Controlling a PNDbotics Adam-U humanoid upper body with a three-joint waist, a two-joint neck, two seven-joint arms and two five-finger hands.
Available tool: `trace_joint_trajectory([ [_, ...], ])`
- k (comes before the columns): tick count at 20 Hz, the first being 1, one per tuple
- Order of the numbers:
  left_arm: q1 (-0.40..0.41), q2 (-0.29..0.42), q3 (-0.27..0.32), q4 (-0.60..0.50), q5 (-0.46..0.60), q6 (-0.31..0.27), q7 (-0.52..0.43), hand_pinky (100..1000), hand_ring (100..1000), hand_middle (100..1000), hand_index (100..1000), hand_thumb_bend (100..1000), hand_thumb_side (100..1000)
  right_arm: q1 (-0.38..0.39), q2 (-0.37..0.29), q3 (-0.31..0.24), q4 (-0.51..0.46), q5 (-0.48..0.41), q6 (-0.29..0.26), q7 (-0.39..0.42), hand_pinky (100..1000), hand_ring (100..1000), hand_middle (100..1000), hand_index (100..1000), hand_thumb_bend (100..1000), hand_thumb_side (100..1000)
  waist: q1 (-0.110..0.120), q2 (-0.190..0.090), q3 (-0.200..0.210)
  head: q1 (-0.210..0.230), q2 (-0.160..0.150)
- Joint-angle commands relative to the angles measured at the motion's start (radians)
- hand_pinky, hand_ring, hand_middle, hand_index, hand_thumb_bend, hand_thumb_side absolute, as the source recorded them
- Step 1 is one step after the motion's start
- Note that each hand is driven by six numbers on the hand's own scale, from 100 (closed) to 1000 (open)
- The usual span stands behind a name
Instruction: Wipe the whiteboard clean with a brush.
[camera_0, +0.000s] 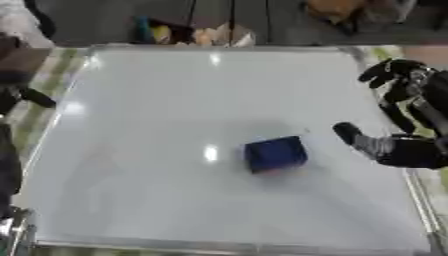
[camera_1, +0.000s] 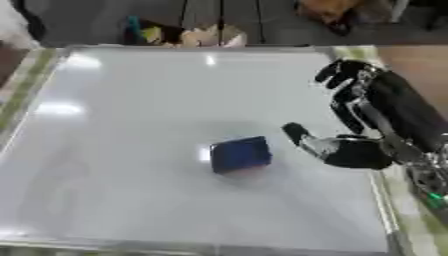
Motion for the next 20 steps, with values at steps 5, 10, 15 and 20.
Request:
trace_joint_trajectory([
  [5,-0.011,0.011,-0.009,-0.018,0.008,-0.001,-0.014,437,892,794,610,100,935,-0.058,-0.082,0.017,-0.019,-0.061,-0.050,0.215,647,781,769,100,380,622,-0.016,-0.014,0.017,-0.022,-0.031],
  [10,-0.010,0.011,-0.011,-0.018,0.009,0.001,-0.018,437,892,793,610,100,931,-0.124,-0.105,0.022,-0.019,-0.125,-0.052,0.387,677,808,788,139,375,615,-0.019,-0.017,0.026,-0.034,-0.026],
  [15,-0.009,0.010,-0.013,-0.018,0.011,0.002,-0.022,437,892,793,610,100,932,-0.178,-0.110,0.037,-0.019,-0.173,-0.011,0.497,673,813,797,165,343,578,-0.023,-0.020,0.034,-0.049,-0.020],
  [20,-0.012,0.011,-0.016,-0.018,0.013,0.002,-0.027,438,892,793,610,100,930,-0.213,-0.106,0.059,-0.019,-0.203,0.021,0.568,661,801,784,164,341,566,-0.027,-0.020,0.041,-0.058,-0.014],
])
